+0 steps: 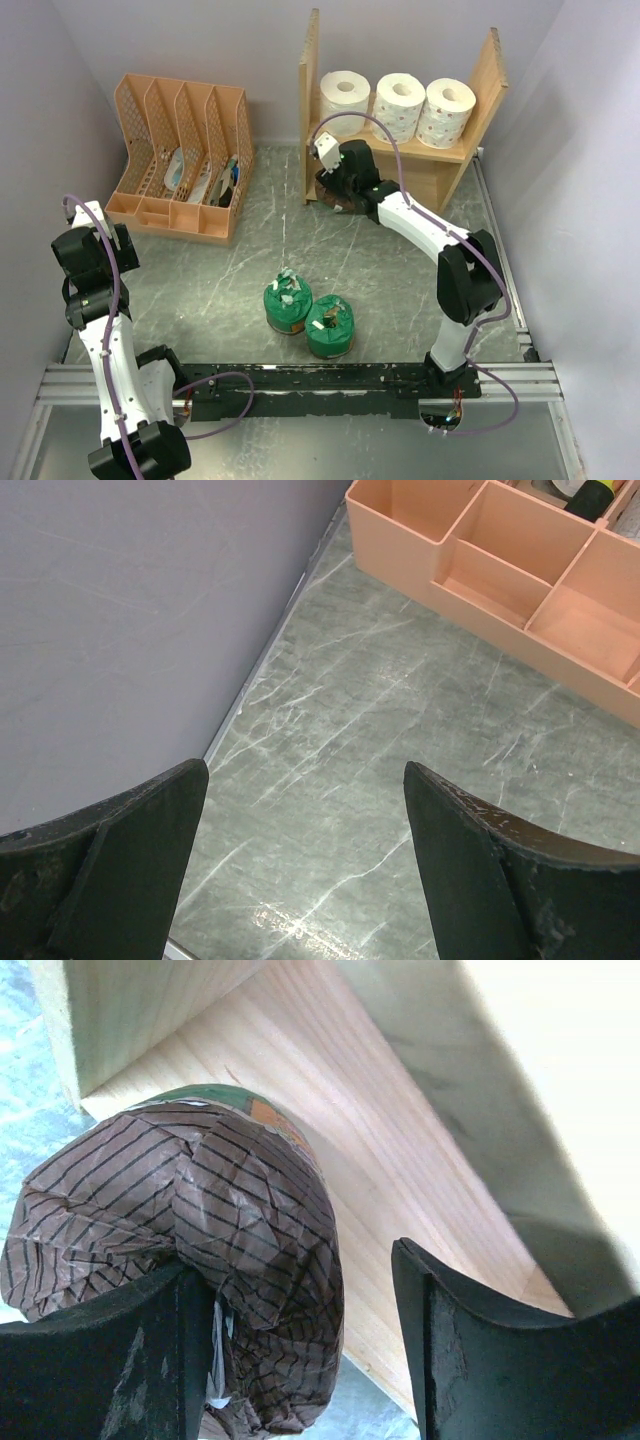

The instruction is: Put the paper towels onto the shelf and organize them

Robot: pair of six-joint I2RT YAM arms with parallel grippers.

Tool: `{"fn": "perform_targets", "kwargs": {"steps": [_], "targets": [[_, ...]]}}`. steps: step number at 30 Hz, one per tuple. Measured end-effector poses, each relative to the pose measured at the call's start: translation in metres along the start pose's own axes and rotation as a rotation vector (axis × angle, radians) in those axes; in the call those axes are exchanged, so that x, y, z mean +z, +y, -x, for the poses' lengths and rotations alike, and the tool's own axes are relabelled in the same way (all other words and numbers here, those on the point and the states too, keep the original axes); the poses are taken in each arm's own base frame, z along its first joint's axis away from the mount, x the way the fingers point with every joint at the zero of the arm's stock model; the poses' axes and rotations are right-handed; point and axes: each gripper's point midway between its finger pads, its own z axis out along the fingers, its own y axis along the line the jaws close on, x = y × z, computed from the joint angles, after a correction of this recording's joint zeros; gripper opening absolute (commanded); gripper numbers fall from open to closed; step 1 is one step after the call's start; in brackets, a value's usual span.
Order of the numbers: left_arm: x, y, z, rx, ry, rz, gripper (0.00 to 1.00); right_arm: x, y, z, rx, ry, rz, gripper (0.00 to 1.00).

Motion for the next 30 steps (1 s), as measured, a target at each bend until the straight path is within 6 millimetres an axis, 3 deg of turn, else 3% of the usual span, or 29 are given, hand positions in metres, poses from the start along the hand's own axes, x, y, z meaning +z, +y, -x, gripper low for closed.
{"fn": "perform_targets", "kwargs": {"steps": [4, 10, 15, 23, 30], "targets": [[0.000, 0.000, 0.000, 0.000, 0.000, 0.000, 0.91, -0.009, -0.008, 0.007, 0.025, -0.027, -0.018, 0.57], [0.000, 0.000, 0.000, 0.000, 0.000, 0.000, 0.91, -0.036, -0.033, 0.030, 0.062, -0.109, -0.065, 0.23], [0.000, 0.000, 0.000, 0.000, 0.000, 0.000, 0.91, -0.049, -0.042, 0.041, 0.074, -0.148, -0.081, 0.24], [0.000, 0.000, 0.000, 0.000, 0.000, 0.000, 0.91, -0.051, -0.029, 0.032, 0.056, -0.131, -0.021, 0.23], [0.000, 0.000, 0.000, 0.000, 0.000, 0.000, 0.91, -0.095, -0.012, 0.059, 0.014, -0.238, 0.167, 0.24]]}}
